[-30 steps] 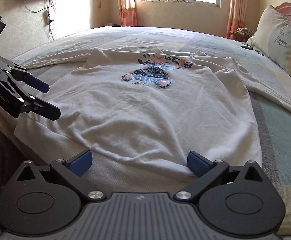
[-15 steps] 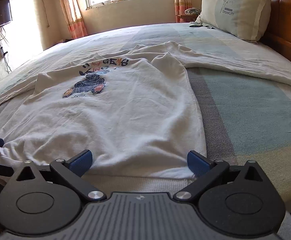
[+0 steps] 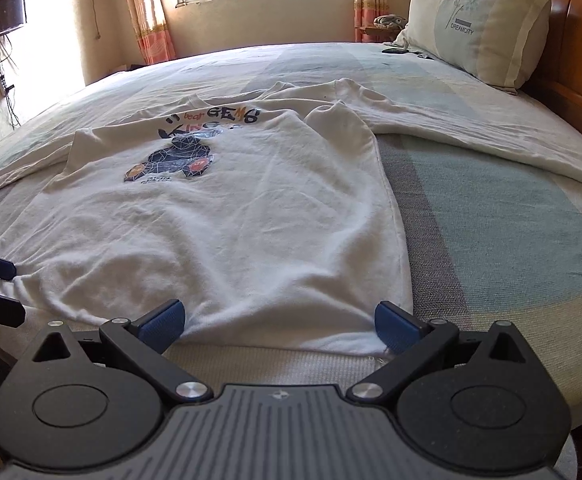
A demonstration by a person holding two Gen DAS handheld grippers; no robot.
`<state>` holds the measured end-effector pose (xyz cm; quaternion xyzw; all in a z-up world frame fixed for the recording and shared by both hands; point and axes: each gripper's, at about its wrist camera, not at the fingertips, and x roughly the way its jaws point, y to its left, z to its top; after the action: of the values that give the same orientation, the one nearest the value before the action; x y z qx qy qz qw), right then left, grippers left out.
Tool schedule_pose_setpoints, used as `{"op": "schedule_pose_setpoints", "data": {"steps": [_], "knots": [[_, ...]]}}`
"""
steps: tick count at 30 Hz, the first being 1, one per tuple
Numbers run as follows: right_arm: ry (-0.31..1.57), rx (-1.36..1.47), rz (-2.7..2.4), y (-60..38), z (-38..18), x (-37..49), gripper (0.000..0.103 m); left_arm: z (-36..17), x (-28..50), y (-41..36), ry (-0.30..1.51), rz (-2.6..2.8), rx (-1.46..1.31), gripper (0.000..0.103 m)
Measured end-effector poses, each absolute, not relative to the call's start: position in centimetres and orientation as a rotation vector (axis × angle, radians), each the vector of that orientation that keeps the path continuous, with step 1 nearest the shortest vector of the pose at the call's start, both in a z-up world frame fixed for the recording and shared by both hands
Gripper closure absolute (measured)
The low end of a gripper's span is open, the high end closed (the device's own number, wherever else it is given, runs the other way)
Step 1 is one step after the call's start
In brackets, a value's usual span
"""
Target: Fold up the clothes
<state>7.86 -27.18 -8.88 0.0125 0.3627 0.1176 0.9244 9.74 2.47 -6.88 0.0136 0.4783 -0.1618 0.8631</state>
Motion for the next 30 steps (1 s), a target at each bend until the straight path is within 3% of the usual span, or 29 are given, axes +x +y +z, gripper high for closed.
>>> {"op": "schedule_pose_setpoints", "data": {"steps": [7, 11, 21, 30], "knots": [[0.737, -0.010, 0.221, -26.5, -9.2, 7.8, 0.000, -5.6, 12.7, 2.7, 0.893, -0.384, -0.007, 0.001], [0.726, -0.009, 0.235, -26.8, -9.3, 7.5, 0.000, -7.6, 14.5, 3.0, 0.930, -0.201, 0.060, 0.001], [0.662, 0.043, 0.325, -26.8, -6.6, 6.5, 0.000, -5.1, 12.3, 2.7, 0.823, -0.386, -0.015, 0.001], [0.752, 0.227, 0.293, -28.8, -8.4, 8.4, 0.000, -7.9, 11.8, 3.8, 0.891, -0.280, 0.008, 0.001]]}}
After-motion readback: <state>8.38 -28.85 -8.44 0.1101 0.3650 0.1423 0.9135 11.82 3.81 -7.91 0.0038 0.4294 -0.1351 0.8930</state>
